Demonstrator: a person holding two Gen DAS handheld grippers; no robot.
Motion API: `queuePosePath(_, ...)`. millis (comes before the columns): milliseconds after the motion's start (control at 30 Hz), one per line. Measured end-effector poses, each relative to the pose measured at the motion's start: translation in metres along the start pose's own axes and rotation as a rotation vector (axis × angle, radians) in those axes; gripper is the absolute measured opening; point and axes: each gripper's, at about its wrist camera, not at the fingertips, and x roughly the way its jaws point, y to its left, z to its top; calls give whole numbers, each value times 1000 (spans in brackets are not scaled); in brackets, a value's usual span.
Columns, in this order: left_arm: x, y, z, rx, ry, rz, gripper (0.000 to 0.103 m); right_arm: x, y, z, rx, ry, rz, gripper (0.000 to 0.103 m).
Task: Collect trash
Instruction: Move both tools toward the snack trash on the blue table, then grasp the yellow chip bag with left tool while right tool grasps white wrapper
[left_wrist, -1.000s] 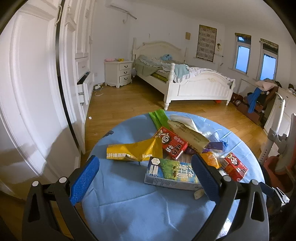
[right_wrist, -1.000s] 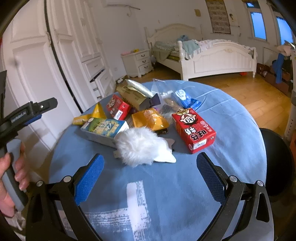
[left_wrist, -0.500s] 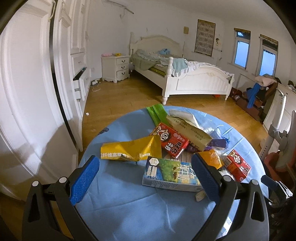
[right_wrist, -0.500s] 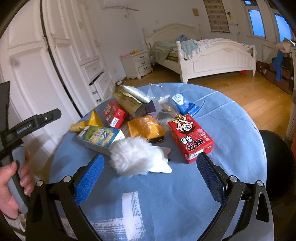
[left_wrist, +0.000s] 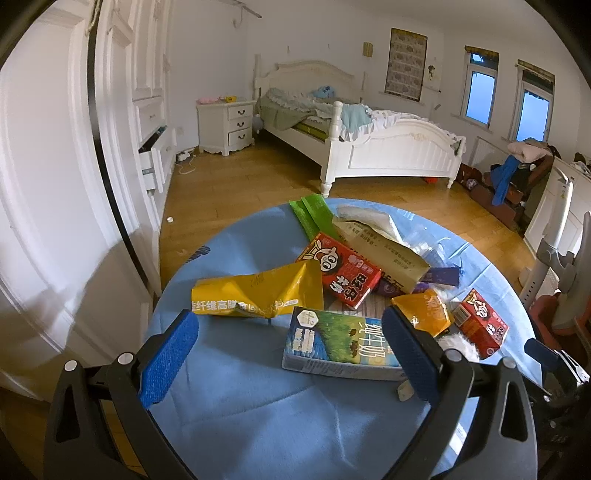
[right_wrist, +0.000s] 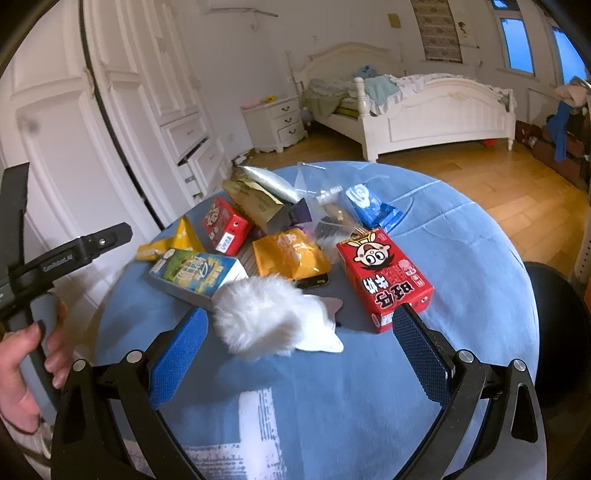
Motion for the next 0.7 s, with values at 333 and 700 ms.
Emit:
queuePosePath(333, 12, 7, -2, -2, 24, -19, 98, 10, 5, 3, -24, 17, -1, 99)
queuePosePath(700, 45, 60, -2, -34, 129, -133, 98, 29, 22, 68, -147, 22, 56, 99)
